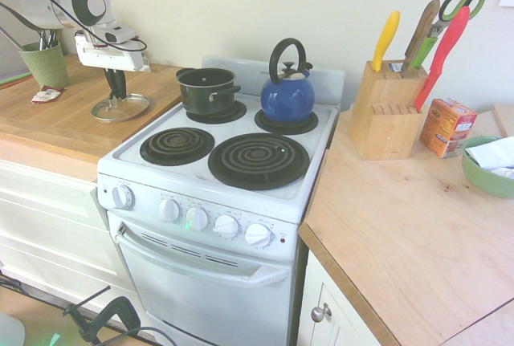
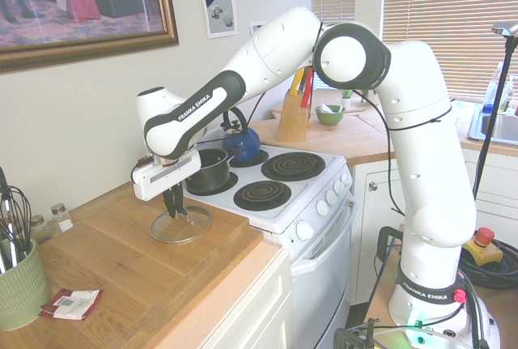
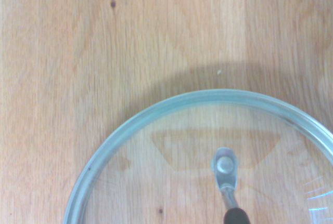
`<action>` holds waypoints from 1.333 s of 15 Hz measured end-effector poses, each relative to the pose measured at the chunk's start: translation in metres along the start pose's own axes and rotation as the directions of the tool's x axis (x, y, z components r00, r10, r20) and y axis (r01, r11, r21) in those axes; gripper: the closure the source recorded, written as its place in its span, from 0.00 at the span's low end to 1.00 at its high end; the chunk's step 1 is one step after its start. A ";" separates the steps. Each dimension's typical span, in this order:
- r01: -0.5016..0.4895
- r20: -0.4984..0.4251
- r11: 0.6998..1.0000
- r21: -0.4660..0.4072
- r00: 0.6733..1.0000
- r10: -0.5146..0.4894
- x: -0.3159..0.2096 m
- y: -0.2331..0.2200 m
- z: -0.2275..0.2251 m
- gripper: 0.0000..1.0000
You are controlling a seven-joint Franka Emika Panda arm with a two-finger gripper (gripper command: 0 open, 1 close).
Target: Cover the lid of the pot
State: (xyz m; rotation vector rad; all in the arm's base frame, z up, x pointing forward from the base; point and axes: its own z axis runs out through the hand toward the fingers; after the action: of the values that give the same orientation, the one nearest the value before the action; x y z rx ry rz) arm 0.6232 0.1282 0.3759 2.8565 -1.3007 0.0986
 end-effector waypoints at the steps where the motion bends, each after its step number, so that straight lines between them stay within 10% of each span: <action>1: -0.004 -0.005 1.000 0.007 1.000 0.004 0.002 -0.001 -0.004 1.00; 12: -0.206 -0.069 0.975 0.079 0.975 0.212 0.134 0.025 -0.142 1.00; 20: -0.359 -0.049 0.930 0.082 0.930 0.363 0.246 0.072 -0.133 1.00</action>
State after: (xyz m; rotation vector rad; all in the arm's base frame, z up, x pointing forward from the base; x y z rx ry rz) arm 0.7226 -0.1002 0.5208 2.6046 -1.8284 0.2384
